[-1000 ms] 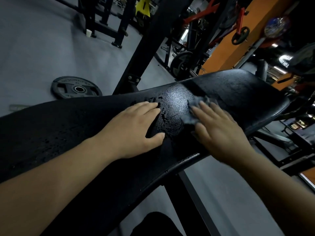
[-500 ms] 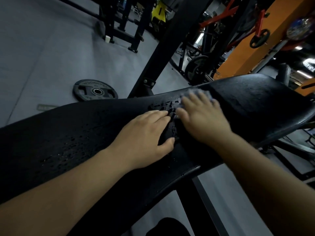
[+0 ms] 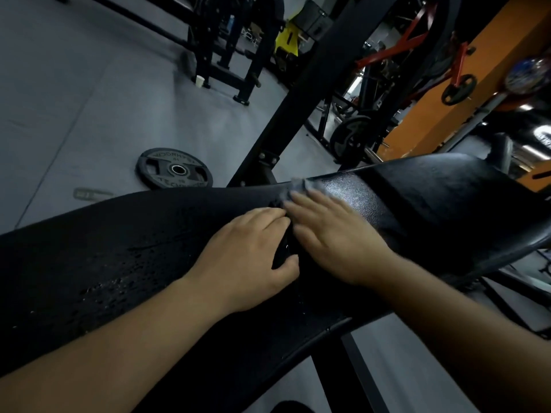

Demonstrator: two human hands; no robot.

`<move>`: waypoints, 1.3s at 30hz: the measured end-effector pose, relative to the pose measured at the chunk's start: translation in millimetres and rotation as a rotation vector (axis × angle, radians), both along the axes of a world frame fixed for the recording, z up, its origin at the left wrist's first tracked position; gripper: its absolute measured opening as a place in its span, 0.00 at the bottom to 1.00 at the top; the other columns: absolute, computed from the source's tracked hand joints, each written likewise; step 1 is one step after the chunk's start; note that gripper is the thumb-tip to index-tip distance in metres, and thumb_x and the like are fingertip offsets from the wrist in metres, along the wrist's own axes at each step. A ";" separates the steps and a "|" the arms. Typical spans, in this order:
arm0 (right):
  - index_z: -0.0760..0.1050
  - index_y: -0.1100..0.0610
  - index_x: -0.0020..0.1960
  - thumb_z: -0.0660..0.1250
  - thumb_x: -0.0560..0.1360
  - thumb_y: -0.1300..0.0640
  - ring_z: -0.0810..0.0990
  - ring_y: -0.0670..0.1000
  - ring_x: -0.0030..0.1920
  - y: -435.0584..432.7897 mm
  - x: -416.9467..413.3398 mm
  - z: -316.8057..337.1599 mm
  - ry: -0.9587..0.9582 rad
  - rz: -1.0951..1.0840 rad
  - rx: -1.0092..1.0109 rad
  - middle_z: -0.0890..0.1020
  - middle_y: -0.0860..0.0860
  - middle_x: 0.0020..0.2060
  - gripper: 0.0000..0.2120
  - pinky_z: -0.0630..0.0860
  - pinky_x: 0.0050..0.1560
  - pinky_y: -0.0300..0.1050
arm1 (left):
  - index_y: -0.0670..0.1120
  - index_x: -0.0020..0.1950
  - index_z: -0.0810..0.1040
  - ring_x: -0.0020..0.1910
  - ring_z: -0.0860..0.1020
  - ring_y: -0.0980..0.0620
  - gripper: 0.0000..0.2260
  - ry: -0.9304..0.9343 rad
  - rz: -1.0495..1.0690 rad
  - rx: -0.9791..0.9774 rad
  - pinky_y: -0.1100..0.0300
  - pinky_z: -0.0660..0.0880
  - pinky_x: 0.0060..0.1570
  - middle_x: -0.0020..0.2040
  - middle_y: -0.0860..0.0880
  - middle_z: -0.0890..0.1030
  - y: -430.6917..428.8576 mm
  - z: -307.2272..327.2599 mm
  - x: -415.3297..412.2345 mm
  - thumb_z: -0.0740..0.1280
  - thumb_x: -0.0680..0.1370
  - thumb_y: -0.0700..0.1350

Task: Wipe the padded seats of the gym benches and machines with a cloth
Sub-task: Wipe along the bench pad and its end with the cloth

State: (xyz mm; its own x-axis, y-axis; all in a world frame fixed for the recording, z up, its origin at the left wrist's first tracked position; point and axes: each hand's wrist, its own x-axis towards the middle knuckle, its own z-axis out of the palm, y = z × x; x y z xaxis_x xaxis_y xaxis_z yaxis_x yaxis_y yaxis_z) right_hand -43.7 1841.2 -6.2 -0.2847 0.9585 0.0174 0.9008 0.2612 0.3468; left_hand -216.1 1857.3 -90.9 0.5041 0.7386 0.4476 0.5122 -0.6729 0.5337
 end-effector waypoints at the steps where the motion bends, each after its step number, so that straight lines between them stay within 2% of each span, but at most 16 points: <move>1: 0.60 0.44 0.78 0.43 0.80 0.41 0.53 0.46 0.79 -22.3 3.0 3.0 0.014 0.009 -0.046 0.59 0.42 0.79 0.28 0.46 0.77 0.42 | 0.50 0.77 0.65 0.77 0.58 0.56 0.32 -0.005 0.008 0.006 0.61 0.54 0.74 0.77 0.54 0.64 -0.1 -0.1 -0.8 0.52 0.76 0.64; 2: 0.57 0.42 0.80 0.43 0.80 0.41 0.48 0.44 0.80 -32.9 13.5 8.8 0.007 -0.009 -0.060 0.54 0.40 0.79 0.28 0.40 0.76 0.39 | 0.50 0.77 0.65 0.76 0.58 0.57 0.31 -0.012 0.007 0.006 0.62 0.53 0.74 0.77 0.54 0.64 -0.6 -0.3 -1.8 0.53 0.77 0.63; 4: 0.54 0.41 0.80 0.44 0.81 0.41 0.46 0.44 0.80 -21.5 36.5 23.9 0.004 -0.107 -0.028 0.53 0.42 0.80 0.27 0.38 0.74 0.37 | 0.51 0.78 0.64 0.77 0.56 0.58 0.29 -0.020 -0.010 -0.002 0.66 0.50 0.71 0.78 0.55 0.61 -2.5 -0.2 -3.9 0.57 0.79 0.62; 7: 0.57 0.44 0.79 0.46 0.84 0.46 0.52 0.49 0.80 27.9 27.7 23.6 -0.011 -0.236 0.066 0.58 0.46 0.80 0.24 0.49 0.77 0.50 | 0.51 0.78 0.63 0.77 0.56 0.58 0.27 -0.038 -0.006 0.004 0.68 0.49 0.69 0.78 0.56 0.61 -2.8 -0.8 -4.3 0.59 0.80 0.59; 10: 0.61 0.48 0.78 0.45 0.82 0.46 0.56 0.52 0.79 4.2 -9.7 -3.1 -0.007 -0.110 0.029 0.63 0.47 0.78 0.26 0.54 0.77 0.54 | 0.49 0.72 0.70 0.73 0.64 0.55 0.24 -0.056 0.026 -0.012 0.63 0.59 0.71 0.74 0.53 0.68 -2.4 -2.4 -1.7 0.57 0.78 0.55; 12: 0.64 0.50 0.78 0.46 0.80 0.44 0.58 0.52 0.79 -52.0 -13.8 -11.2 -0.002 -0.015 -0.015 0.65 0.48 0.78 0.28 0.56 0.77 0.53 | 0.48 0.65 0.74 0.68 0.69 0.54 0.21 -0.090 0.043 -0.043 0.64 0.66 0.64 0.68 0.53 0.73 -2.3 -3.8 -1.5 0.56 0.75 0.53; 15: 0.66 0.49 0.77 0.49 0.81 0.44 0.60 0.52 0.78 -86.0 19.2 3.9 -0.014 -0.049 -0.005 0.66 0.49 0.77 0.27 0.59 0.76 0.54 | 0.49 0.70 0.72 0.71 0.65 0.57 0.23 -0.075 0.038 -0.036 0.71 0.55 0.64 0.72 0.54 0.70 -3.5 -5.4 -2.8 0.56 0.76 0.51; 18: 0.58 0.45 0.79 0.44 0.82 0.42 0.54 0.53 0.80 -36.1 18.1 13.9 -0.023 -0.215 0.040 0.59 0.49 0.80 0.27 0.54 0.77 0.54 | 0.51 0.75 0.67 0.75 0.59 0.60 0.24 -0.043 0.044 -0.015 0.74 0.46 0.65 0.76 0.56 0.65 -8.2 -9.8 -6.1 0.56 0.79 0.52; 21: 0.58 0.46 0.79 0.43 0.82 0.43 0.52 0.55 0.80 -33.8 -25.4 -13.5 -0.055 -0.149 0.025 0.58 0.49 0.80 0.27 0.52 0.78 0.57 | 0.50 0.76 0.67 0.75 0.60 0.58 0.27 -0.011 0.090 -0.013 0.68 0.52 0.71 0.76 0.55 0.65 -18.3 -18.6 -15.1 0.53 0.78 0.54; 23: 0.64 0.48 0.78 0.47 0.81 0.44 0.58 0.56 0.79 -74.4 -33.2 -25.0 -0.026 -0.016 -0.019 0.64 0.50 0.78 0.27 0.57 0.76 0.59 | 0.49 0.74 0.69 0.74 0.63 0.56 0.26 -0.006 0.115 -0.012 0.62 0.59 0.73 0.75 0.54 0.68 -23.8 -22.9 -20.8 0.52 0.77 0.54; 26: 0.72 0.49 0.74 0.53 0.79 0.44 0.67 0.55 0.75 -99.0 -0.2 -11.5 0.015 0.026 -0.011 0.71 0.50 0.74 0.26 0.64 0.72 0.56 | 0.49 0.72 0.72 0.72 0.65 0.57 0.25 -0.006 0.130 -0.035 0.64 0.59 0.69 0.72 0.54 0.71 -23.3 -19.6 -20.8 0.54 0.77 0.52; 27: 0.71 0.49 0.74 0.51 0.79 0.44 0.66 0.55 0.76 -89.0 10.7 -3.7 -0.004 -0.012 0.004 0.69 0.50 0.75 0.27 0.62 0.72 0.54 | 0.48 0.72 0.72 0.71 0.65 0.56 0.25 -0.006 0.132 -0.029 0.65 0.60 0.67 0.71 0.54 0.71 -20.8 -18.0 -19.4 0.54 0.77 0.52; 29: 0.61 0.45 0.79 0.44 0.78 0.40 0.56 0.53 0.80 -54.9 11.4 7.1 -0.031 -0.171 -0.004 0.60 0.48 0.79 0.31 0.54 0.76 0.52 | 0.48 0.72 0.72 0.71 0.65 0.57 0.24 -0.002 0.135 -0.012 0.66 0.61 0.64 0.71 0.55 0.71 -17.0 -18.3 -18.1 0.55 0.77 0.52; 31: 0.53 0.44 0.81 0.39 0.77 0.39 0.48 0.53 0.81 -32.7 -8.3 -0.7 -0.052 -0.269 0.009 0.53 0.48 0.81 0.33 0.49 0.78 0.55 | 0.49 0.72 0.72 0.71 0.65 0.57 0.24 -0.015 0.160 -0.008 0.65 0.61 0.64 0.71 0.55 0.70 -16.9 -22.3 -19.6 0.55 0.77 0.51; 36: 0.69 0.50 0.76 0.50 0.79 0.44 0.62 0.56 0.78 -93.4 -27.1 -27.4 -0.007 -0.064 0.006 0.68 0.50 0.76 0.28 0.62 0.74 0.61 | 0.47 0.71 0.72 0.70 0.66 0.55 0.24 -0.034 0.162 -0.013 0.60 0.65 0.65 0.71 0.54 0.71 -13.9 -23.6 -20.7 0.55 0.77 0.51; 39: 0.67 0.48 0.76 0.48 0.78 0.42 0.63 0.56 0.77 -82.8 -0.4 -8.5 -0.027 -0.096 0.011 0.67 0.50 0.77 0.29 0.63 0.74 0.59 | 0.47 0.72 0.71 0.72 0.65 0.54 0.24 -0.027 0.156 -0.019 0.60 0.63 0.68 0.72 0.53 0.70 -14.9 -23.7 -20.6 0.55 0.77 0.51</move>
State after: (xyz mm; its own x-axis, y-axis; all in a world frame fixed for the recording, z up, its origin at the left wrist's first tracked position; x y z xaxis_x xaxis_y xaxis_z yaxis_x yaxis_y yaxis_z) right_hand -44.1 1758.5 -14.7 -0.1923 0.9811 0.0219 0.9117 0.1704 0.3738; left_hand -236.7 1842.4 -114.6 0.3707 0.8153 0.4449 0.5950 -0.5763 0.5603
